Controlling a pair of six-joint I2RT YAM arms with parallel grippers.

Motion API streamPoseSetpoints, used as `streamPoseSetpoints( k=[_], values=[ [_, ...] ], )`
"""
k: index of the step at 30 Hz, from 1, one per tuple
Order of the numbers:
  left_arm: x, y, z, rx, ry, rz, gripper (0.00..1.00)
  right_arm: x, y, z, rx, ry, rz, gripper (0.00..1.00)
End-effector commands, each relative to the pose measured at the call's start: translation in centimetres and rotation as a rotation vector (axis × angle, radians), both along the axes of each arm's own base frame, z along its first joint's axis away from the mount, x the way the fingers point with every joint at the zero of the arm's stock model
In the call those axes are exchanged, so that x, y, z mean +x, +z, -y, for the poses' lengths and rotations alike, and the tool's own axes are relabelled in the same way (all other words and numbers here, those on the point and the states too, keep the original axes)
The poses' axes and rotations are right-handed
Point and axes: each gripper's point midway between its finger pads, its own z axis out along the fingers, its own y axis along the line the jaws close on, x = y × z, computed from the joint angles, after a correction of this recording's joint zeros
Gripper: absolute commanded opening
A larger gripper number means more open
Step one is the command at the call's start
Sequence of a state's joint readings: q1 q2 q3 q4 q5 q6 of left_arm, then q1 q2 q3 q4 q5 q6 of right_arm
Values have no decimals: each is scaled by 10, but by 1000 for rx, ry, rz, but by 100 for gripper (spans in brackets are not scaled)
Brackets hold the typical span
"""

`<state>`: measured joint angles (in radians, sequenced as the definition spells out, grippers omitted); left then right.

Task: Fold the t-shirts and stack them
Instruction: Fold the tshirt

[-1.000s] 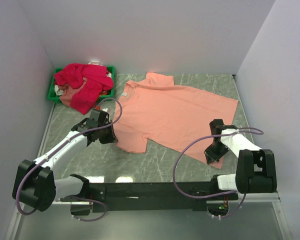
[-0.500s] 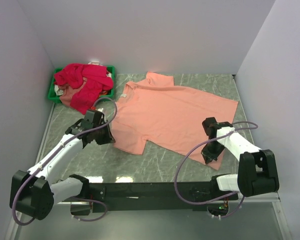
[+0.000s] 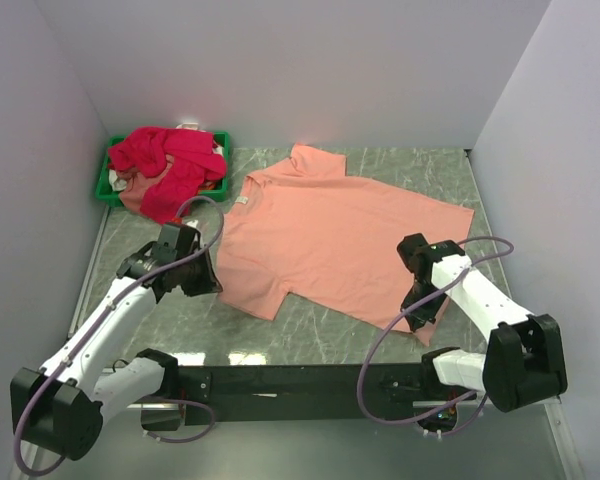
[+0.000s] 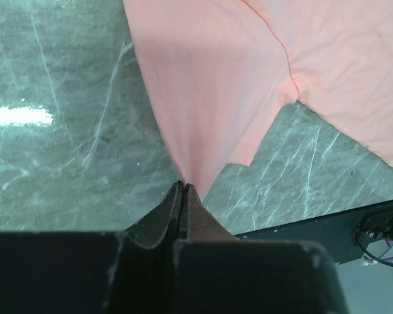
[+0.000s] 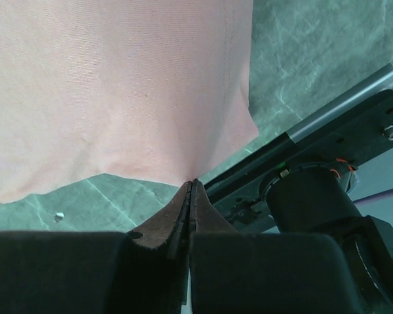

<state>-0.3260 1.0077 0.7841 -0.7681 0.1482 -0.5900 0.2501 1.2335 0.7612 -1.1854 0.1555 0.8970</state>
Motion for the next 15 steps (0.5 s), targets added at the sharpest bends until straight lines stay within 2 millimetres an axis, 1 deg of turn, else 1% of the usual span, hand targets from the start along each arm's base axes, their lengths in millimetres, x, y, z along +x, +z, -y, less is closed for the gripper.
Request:
streamPoseSetpoints(
  k=[1,9,12,15],
  values=[
    [-4,17,-6,14,1,27,0,-6,13,-2,-4,3,6,0],
    [-24,22,-9,3,-1,-9,0,-21,13,-8,11,31,-3,0],
    [-27,22,-7,-10,-1,-14,0,-25,11,-10,28,34,-1,0],
    [-24,23,-4,-25,-1,-11,0,-26,8,-11,36,38,1,0]
  ],
)
